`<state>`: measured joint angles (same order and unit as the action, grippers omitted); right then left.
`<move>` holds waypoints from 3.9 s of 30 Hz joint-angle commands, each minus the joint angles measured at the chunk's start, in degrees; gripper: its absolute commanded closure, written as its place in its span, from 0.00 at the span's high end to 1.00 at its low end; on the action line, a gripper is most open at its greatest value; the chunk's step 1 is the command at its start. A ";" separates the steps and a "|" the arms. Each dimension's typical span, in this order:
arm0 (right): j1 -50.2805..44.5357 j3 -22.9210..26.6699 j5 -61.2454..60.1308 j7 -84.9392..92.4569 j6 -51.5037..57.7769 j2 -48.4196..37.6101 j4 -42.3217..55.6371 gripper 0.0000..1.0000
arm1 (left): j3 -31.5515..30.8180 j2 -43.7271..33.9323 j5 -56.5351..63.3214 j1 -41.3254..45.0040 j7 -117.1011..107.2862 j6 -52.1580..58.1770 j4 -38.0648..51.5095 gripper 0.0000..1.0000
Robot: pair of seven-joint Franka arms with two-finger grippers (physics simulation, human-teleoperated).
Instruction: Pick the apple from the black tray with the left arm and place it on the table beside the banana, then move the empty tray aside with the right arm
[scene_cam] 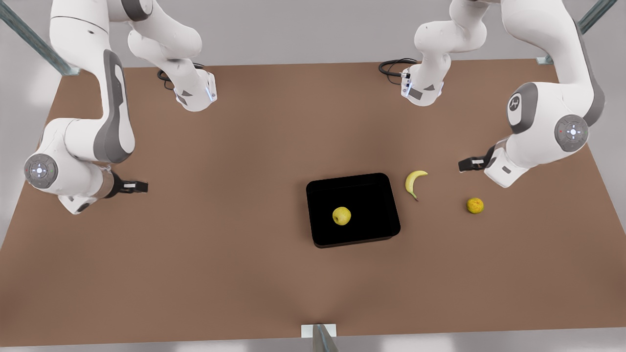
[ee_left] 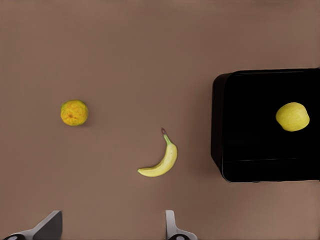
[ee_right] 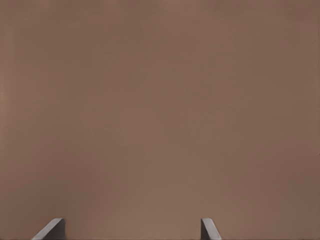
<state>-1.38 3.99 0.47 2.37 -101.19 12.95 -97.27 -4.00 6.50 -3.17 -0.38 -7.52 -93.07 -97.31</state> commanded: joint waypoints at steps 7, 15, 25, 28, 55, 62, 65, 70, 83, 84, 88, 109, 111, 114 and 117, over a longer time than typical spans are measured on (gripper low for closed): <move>-1.26 -0.91 -1.35 -2.90 -19.93 2.61 2.88 1.00 | 0.31 0.97 -1.31 0.03 -5.05 -8.18 2.03 1.00; -1.08 -0.73 -1.08 -1.93 -20.54 15.88 9.47 1.00 | -2.85 19.86 8.70 29.56 -37.82 -10.55 19.17 1.00; 0.06 -0.03 -0.64 -2.55 1.69 14.04 25.82 1.00 | -2.15 35.51 9.06 31.14 -55.41 -32.00 23.66 1.00; 0.06 -0.21 -0.56 -2.55 1.61 14.39 25.82 1.00 | -2.24 37.45 13.36 32.64 -55.50 -32.44 22.78 1.00; -0.11 -0.29 -0.38 -3.60 1.08 14.65 25.82 1.00 | -2.15 37.45 22.94 32.46 -52.34 -41.40 9.42 1.00; -0.20 -0.38 -0.29 -3.69 0.99 14.65 25.73 1.00 | -2.15 38.94 23.12 32.29 -52.51 -42.46 9.07 1.00; -0.11 -0.29 -0.38 -3.69 0.90 15.00 25.82 1.00 | -2.15 39.20 23.12 32.29 -52.69 -42.64 9.07 1.00; -0.03 -0.12 -0.64 -3.69 0.90 15.00 25.82 1.00 | -2.15 40.00 23.12 32.11 -52.95 -43.43 9.07 1.00; -0.20 -0.56 -0.64 -3.69 1.34 14.65 25.82 1.00 | -2.33 23.66 17.85 18.59 -15.11 -18.03 7.49 0.76; -3.52 -1.26 -0.64 -3.69 3.00 13.26 25.82 1.00 | -2.33 21.19 17.32 12.97 -5.35 -18.03 5.64 0.77; -22.61 -1.70 -0.38 -24.60 14.61 8.41 27.57 1.00 | -2.33 24.70 16.18 -0.32 12.61 -29.53 2.21 0.77; -27.71 -13.13 -7.24 -50.62 -5.07 33.28 36.89 1.00 | -7.42 15.47 10.20 -1.90 5.14 3.59 22.60 1.00; -27.71 -13.04 -7.15 -50.71 -5.25 34.51 36.80 1.00 | -7.34 15.56 10.20 -1.90 5.40 3.59 22.60 1.00; -28.15 -13.21 -7.15 -50.89 -8.68 36.89 36.80 1.00 | -7.34 16.26 10.81 -1.73 5.32 2.98 22.86 1.00; -29.03 -13.83 -7.06 -50.62 -11.92 38.64 36.89 1.00 | -6.81 17.06 6.60 -3.57 5.14 -0.70 22.87 1.00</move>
<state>-30.29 -9.74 -6.81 -38.60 -108.76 51.28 -60.41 -10.52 23.14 6.04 -2.98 -10.23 -94.03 -75.31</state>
